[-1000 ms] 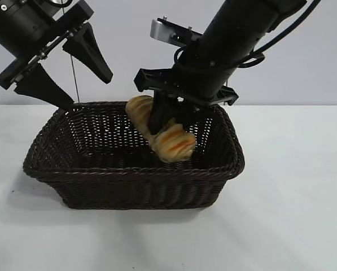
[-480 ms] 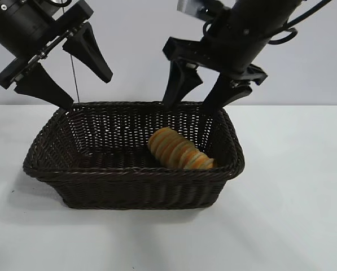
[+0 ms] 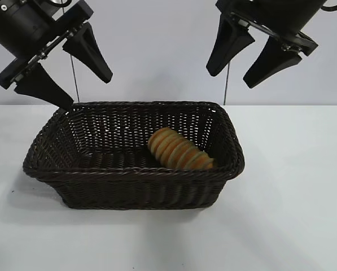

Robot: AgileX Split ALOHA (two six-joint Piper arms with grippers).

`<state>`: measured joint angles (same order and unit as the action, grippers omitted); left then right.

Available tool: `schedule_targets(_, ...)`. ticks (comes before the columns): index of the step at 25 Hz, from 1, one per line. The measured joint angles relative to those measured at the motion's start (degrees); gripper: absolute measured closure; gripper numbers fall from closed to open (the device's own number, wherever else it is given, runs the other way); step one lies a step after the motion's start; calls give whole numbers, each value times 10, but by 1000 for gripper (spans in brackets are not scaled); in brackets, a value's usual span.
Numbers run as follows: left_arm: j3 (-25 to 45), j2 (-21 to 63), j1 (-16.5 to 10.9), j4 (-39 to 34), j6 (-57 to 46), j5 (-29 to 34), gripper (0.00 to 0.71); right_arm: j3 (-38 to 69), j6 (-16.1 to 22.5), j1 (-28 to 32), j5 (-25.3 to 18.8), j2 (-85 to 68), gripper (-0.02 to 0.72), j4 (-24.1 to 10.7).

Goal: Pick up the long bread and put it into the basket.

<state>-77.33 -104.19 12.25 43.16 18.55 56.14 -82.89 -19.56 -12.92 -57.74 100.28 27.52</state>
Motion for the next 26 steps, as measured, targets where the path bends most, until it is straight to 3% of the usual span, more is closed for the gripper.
schedule_targets(26, 0, 0, 0, 0, 0, -4, 142, 0, 0, 0, 1, 0, 167, 0)
